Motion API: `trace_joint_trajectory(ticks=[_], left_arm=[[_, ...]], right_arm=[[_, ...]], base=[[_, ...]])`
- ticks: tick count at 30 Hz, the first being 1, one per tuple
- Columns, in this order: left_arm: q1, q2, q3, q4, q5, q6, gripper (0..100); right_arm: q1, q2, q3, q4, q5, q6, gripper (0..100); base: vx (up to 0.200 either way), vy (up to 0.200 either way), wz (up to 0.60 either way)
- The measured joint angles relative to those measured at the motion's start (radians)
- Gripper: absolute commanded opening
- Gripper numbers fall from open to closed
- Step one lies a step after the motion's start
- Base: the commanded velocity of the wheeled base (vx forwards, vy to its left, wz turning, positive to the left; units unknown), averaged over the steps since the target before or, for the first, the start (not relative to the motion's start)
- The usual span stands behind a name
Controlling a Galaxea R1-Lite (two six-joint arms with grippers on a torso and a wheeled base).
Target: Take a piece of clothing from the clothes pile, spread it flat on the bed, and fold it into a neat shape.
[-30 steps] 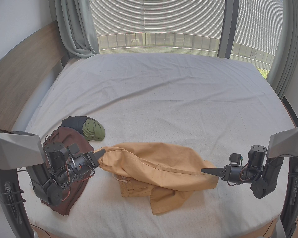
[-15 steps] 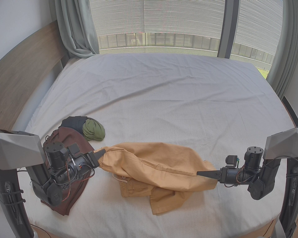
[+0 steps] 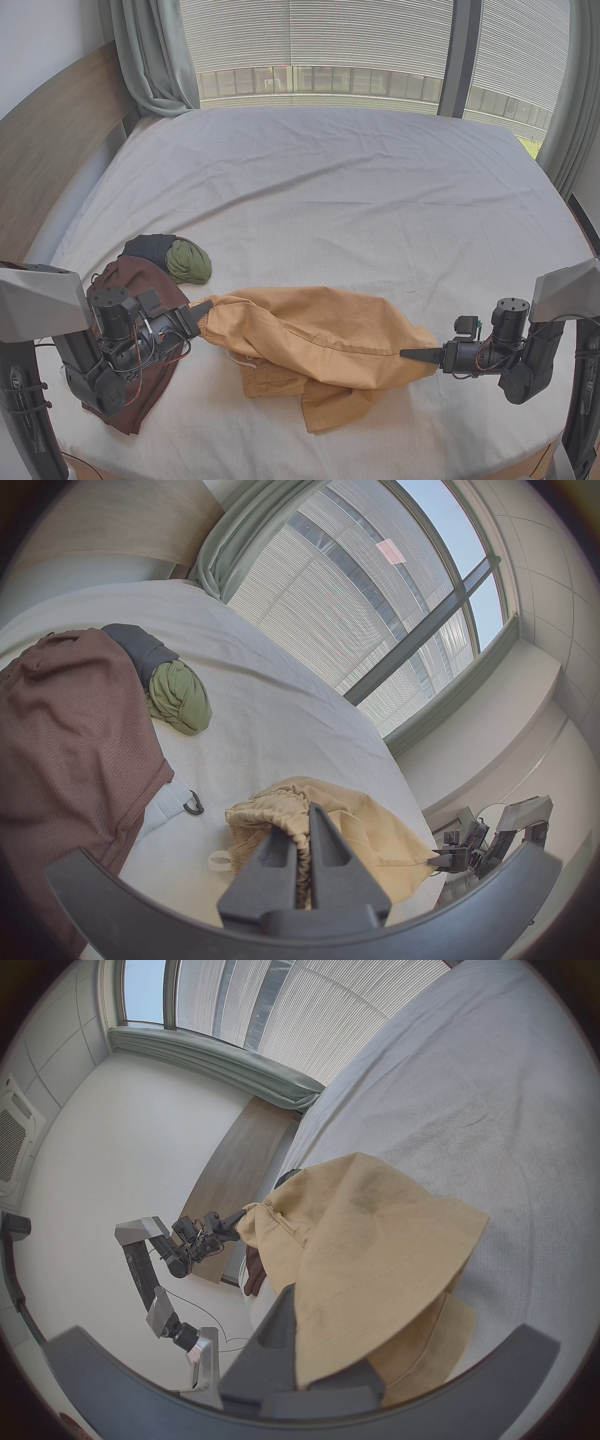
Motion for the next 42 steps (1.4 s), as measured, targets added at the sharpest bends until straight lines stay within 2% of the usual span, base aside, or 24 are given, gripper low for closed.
trace_joint_trajectory(ticks=[11, 19, 29, 34, 42], left_arm=[[-0.015, -0.044, -0.003, 0.0, 0.0, 0.0, 0], [-0.037, -0.122, -0.008, 0.0, 0.0, -0.001, 0], [-0.044, -0.214, -0.011, 0.0, -0.013, 0.003, 0], [-0.046, -0.248, -0.009, 0.0, -0.032, 0.041, 0], [-0.049, -0.282, -0.003, 0.0, -0.039, 0.048, 0]], right_arm=[[0.006, -0.093, 0.043, 0.001, -0.002, -0.028, 0], [-0.001, -0.211, 0.043, 0.002, -0.003, -0.014, 0], [-0.036, -0.386, 0.021, 0.003, -0.003, 0.093, 0], [-0.04, -0.437, 0.019, 0.003, -0.003, 0.101, 0], [-0.039, -0.467, 0.017, 0.003, -0.004, 0.102, 0]], base=[[0.0, 0.0, 0.0], [0.0, 0.0, 0.0], [0.0, 0.0, 0.0], [0.0, 0.0, 0.0], [0.0, 0.0, 0.0]])
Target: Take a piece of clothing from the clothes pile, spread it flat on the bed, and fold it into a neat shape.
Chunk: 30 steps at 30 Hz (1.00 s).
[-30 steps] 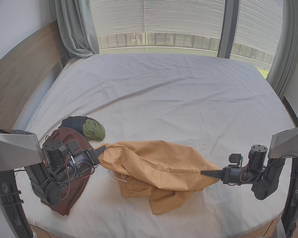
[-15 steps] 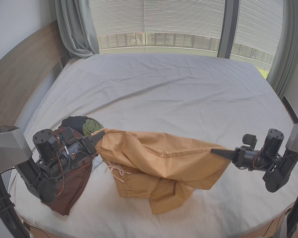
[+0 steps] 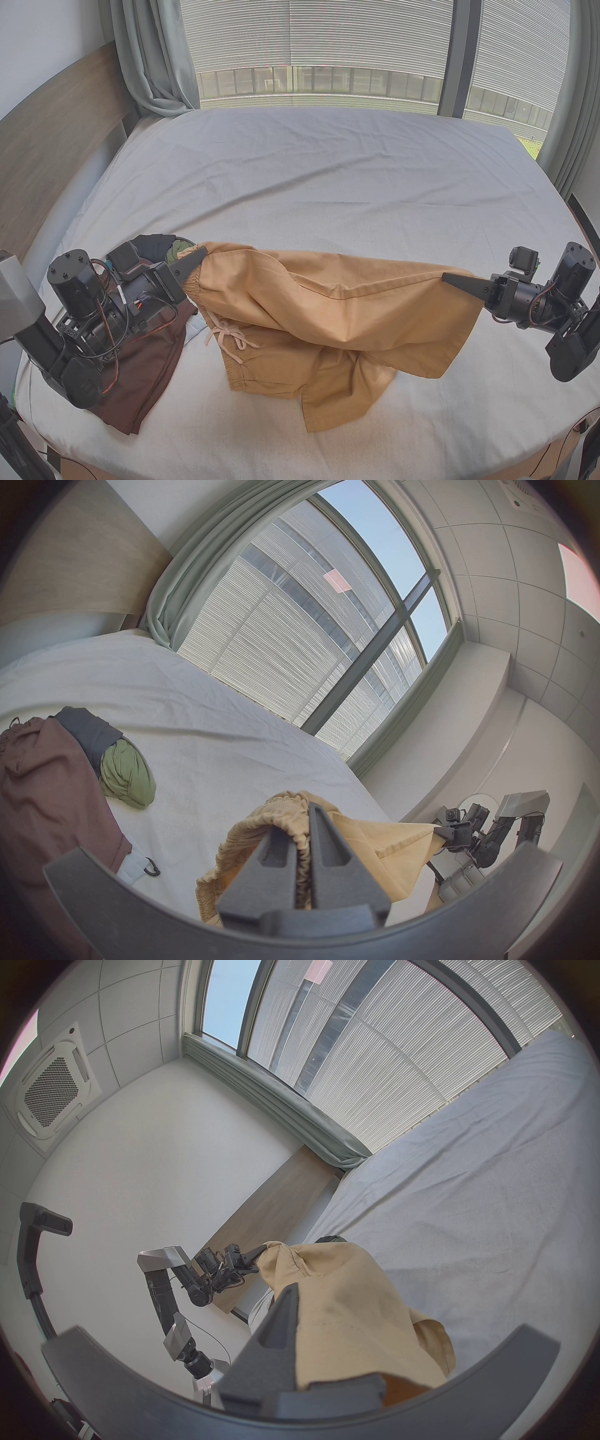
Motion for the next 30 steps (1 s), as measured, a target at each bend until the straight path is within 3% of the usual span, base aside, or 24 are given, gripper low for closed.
trace_joint_trajectory(ticks=[13, 18, 30], left_arm=[[0.003, -0.04, 0.002, 0.0, -0.039, 0.021, 0], [0.006, -0.056, 0.005, 0.0, -0.043, 0.023, 0], [0.035, -0.068, 0.023, 0.0, -0.098, 0.135, 0]], right_arm=[[-0.004, -0.017, -0.013, -0.001, -0.003, 0.005, 0], [0.001, -0.038, -0.024, 0.0, -0.091, 0.034, 0], [-0.005, -0.079, -0.061, 0.0, -0.115, 0.067, 0]], base=[[0.0, 0.0, 0.0], [0.0, 0.0, 0.0], [0.0, 0.0, 0.0]])
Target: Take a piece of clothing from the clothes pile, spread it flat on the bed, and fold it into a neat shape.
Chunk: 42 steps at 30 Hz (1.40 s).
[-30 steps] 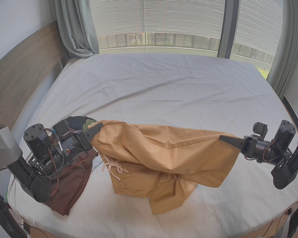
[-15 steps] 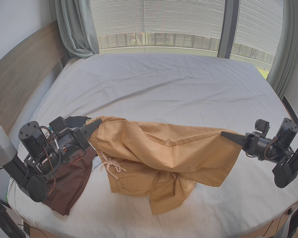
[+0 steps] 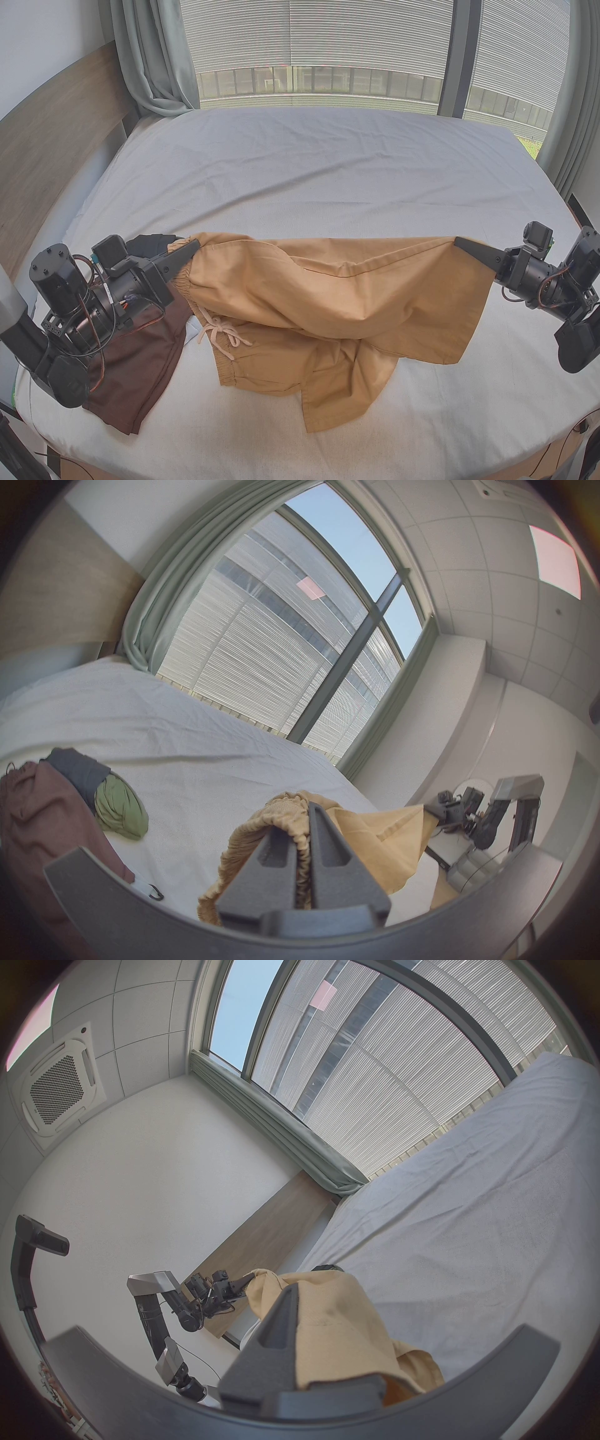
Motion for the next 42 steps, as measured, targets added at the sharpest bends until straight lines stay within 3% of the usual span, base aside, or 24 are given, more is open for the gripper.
trace_joint_trajectory(ticks=[42], left_arm=[[0.071, 0.012, -0.015, 0.0, -0.006, 0.0, 0]], right_arm=[[-0.106, 0.015, -0.047, -0.001, 0.006, 0.019, 0]], base=[[0.0, 0.0, 0.0]])
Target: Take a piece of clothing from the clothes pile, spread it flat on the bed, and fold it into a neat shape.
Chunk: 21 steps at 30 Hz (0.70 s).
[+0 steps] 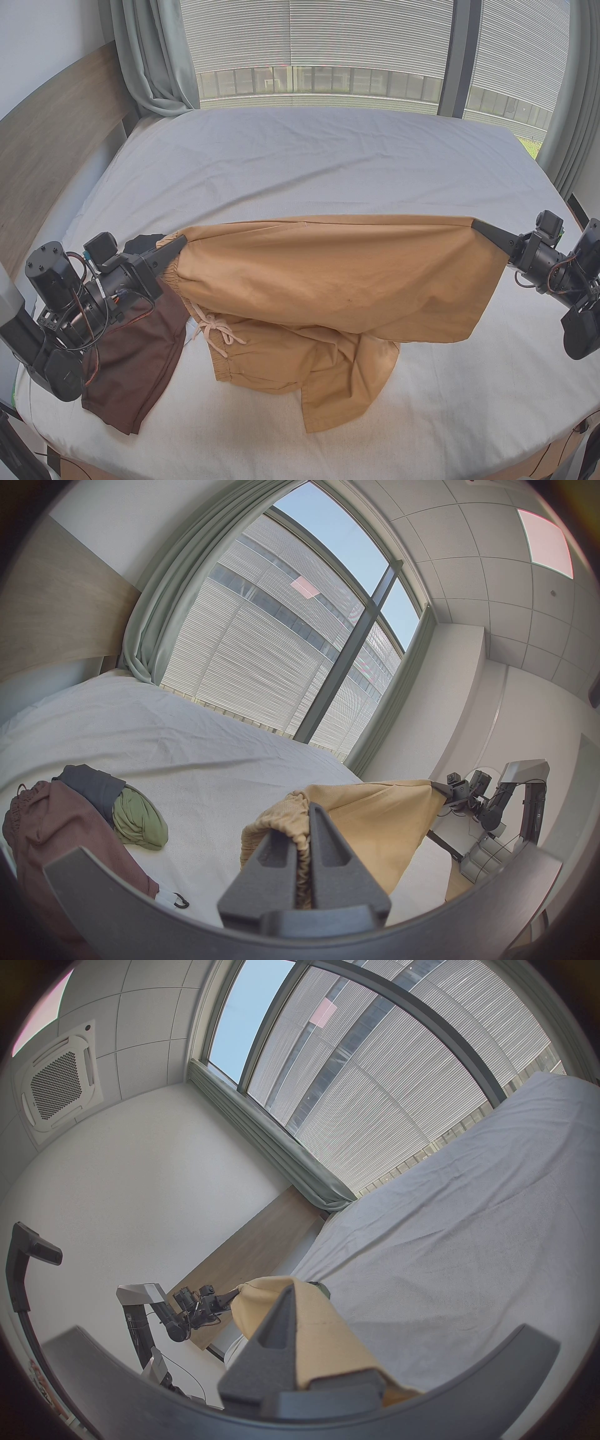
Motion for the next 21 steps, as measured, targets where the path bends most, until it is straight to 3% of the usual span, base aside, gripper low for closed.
trace_joint_trajectory(ticks=[21], left_arm=[[-0.001, 0.028, -0.037, 0.0, 0.007, -0.004, 0]], right_arm=[[-0.001, 0.071, -0.087, 0.0, -0.024, -0.003, 0]], base=[[0.0, 0.0, 0.0]])
